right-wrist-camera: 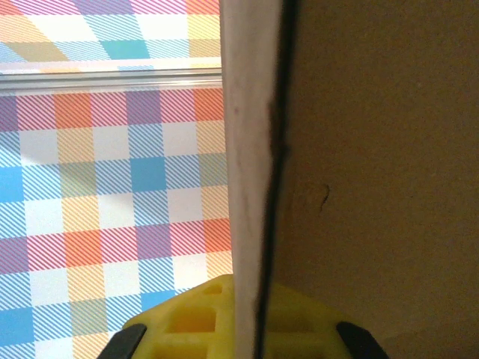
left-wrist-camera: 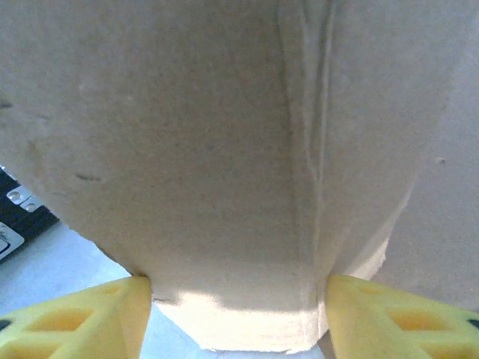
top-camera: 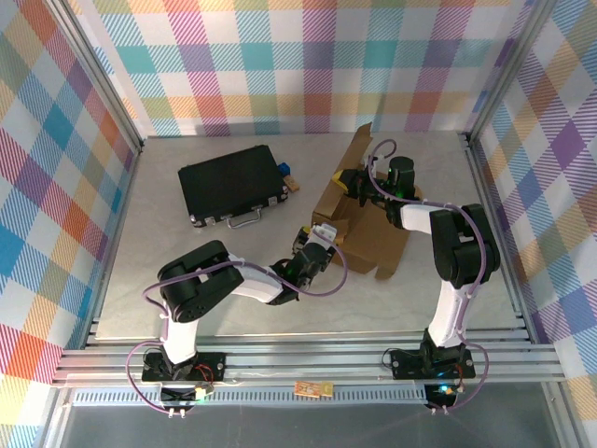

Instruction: Fold the paper box

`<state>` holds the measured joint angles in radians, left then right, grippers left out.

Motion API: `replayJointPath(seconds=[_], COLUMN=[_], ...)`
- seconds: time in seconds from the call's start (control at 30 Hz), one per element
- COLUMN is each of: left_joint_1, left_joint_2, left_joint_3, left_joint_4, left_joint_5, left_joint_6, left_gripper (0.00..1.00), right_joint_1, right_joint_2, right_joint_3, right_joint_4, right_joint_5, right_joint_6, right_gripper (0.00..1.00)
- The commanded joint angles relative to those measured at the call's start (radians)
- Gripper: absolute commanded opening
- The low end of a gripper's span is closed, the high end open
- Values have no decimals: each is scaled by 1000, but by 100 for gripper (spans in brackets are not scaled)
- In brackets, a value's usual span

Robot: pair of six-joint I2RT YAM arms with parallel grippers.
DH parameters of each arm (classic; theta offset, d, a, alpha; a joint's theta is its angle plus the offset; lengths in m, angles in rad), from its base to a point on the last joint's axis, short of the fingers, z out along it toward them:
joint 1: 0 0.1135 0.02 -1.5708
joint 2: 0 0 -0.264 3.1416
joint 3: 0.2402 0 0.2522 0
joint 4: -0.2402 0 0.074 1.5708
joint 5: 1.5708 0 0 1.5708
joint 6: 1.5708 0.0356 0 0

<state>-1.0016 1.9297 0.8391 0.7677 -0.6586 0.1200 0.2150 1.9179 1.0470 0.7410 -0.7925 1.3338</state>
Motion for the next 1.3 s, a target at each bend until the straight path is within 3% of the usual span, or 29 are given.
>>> replayJointPath(seconds=[0.0, 0.33, 0.63, 0.73, 0.83, 0.93, 1.0, 1.1, 1.27], left_joint_1=[-10, -15, -28, -28, -26, -26, -25, -20, -16], left_joint_2=[35, 133, 176, 183, 198, 213, 218, 222, 229], left_joint_3=[51, 154, 187, 201, 215, 227, 233, 242, 256], left_joint_4=[124, 254, 354, 369, 372, 379, 381, 384, 387], left_joint_5=[-101, -298, -343, -355, -366, -388, -392, -399, -400], left_joint_6=[42, 152, 206, 220, 225, 225, 220, 218, 210], left_gripper=[67, 69, 75, 71, 60, 39, 30, 28, 35], right_joint_1=[5, 5, 7, 10, 17, 28, 39, 51, 63], right_joint_2=[-26, -36, -43, -46, -53, -66, -72, -68, -81], right_joint_3=[-19, -45, -58, -47, -33, -13, -6, -8, -39], right_joint_4=[-29, 39, 49, 23, -21, -90, -103, -103, -103], right_joint_5=[-52, -38, -10, -2, 11, 23, 33, 41, 70], right_joint_6=[8, 60, 103, 108, 101, 75, 63, 70, 27], right_gripper=[0, 0, 0, 0, 0, 0, 0, 0, 0])
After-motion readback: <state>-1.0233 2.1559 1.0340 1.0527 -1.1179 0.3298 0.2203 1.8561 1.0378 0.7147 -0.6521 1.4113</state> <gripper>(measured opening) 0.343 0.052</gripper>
